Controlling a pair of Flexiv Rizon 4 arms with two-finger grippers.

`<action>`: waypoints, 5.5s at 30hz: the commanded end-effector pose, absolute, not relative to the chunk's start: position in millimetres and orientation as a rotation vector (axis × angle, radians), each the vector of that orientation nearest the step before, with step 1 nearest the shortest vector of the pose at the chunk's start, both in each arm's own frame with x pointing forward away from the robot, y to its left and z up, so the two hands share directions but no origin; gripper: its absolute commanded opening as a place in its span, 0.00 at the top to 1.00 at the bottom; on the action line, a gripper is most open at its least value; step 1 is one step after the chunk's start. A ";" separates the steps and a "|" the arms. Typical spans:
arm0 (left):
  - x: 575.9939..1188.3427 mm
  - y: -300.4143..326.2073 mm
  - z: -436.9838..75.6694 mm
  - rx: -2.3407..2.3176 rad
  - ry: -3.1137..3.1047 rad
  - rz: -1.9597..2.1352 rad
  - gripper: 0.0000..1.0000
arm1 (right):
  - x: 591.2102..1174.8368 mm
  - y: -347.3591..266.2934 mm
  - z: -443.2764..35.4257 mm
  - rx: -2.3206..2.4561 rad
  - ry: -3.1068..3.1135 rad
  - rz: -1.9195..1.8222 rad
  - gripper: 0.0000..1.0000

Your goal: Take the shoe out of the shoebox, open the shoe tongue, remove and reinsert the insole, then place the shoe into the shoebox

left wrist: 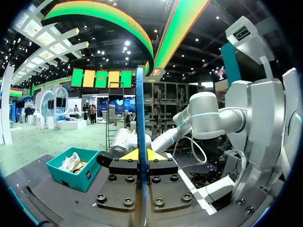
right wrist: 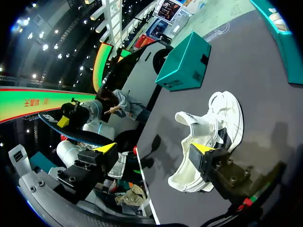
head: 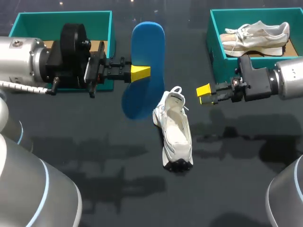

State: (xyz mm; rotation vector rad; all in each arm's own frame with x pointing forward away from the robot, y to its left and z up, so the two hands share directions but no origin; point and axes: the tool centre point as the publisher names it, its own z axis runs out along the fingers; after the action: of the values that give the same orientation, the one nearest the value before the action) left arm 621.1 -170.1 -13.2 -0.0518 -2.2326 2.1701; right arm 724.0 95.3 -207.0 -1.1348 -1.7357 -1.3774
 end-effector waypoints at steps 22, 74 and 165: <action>641.9 -186.8 -69.4 -2.183 -2.221 2.460 1.00 | 733.5 91.7 -178.6 -1.098 -1.614 -1.225 0.00; 716.3 -246.5 -156.1 -2.703 -2.514 2.041 1.00 | 752.6 134.9 -156.1 -1.004 -1.633 -1.240 0.00; 759.1 -204.1 -91.5 -2.593 -2.561 0.668 0.00 | 727.3 151.6 -172.1 -1.089 -1.376 -1.326 1.00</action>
State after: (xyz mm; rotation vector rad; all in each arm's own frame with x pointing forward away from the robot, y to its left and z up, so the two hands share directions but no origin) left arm 758.8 -200.6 -98.8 -2.7014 -2.5593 0.9667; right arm 728.0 150.6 -171.5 -1.0868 -1.3768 -1.3251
